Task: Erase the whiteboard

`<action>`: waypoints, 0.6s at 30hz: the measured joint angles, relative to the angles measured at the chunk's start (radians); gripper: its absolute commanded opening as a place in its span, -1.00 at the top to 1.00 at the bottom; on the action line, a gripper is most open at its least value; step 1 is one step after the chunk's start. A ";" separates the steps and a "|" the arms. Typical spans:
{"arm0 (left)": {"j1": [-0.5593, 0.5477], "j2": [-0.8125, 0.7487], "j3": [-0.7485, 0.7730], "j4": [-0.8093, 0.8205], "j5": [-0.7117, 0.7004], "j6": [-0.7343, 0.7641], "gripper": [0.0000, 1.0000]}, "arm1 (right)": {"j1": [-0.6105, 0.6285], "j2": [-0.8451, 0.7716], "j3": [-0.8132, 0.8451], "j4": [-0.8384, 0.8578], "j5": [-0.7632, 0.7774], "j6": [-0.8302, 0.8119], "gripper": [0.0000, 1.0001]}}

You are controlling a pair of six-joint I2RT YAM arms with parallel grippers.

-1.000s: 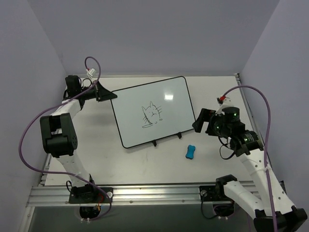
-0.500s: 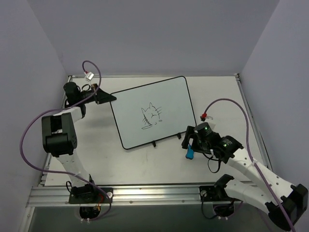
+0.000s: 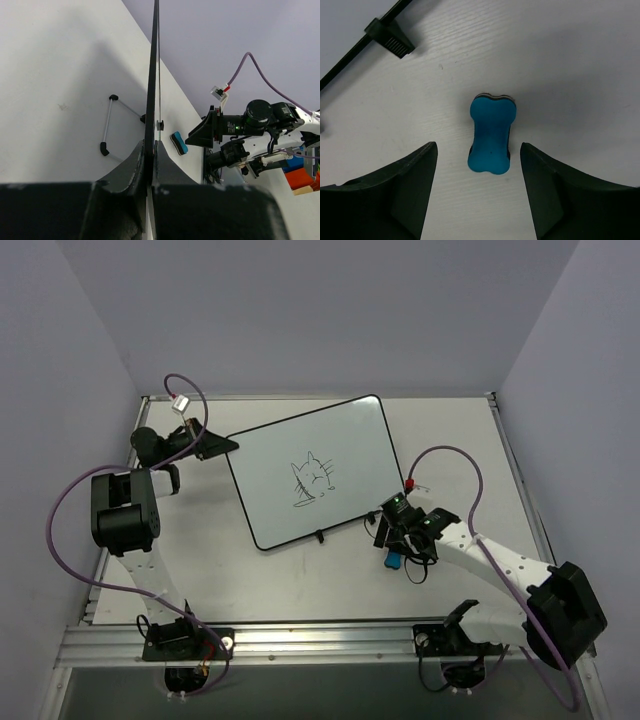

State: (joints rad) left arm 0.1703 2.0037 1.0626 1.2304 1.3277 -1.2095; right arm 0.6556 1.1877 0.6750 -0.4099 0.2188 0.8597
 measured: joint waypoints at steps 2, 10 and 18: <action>0.000 0.000 -0.006 0.008 -0.005 -0.003 0.95 | -0.031 0.025 -0.006 0.015 -0.002 -0.018 -0.23; 0.001 -0.030 -0.036 0.012 -0.020 0.022 0.95 | -0.079 0.070 -0.022 0.060 -0.027 -0.065 -0.02; 0.001 -0.041 -0.041 0.011 -0.021 0.040 0.95 | -0.079 0.103 -0.085 0.110 -0.065 -0.079 0.45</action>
State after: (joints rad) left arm 0.1711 1.9629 1.0214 1.2411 1.3064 -1.1694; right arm 0.5766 1.2911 0.5900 -0.2996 0.1535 0.7803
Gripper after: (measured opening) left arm 0.091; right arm 0.353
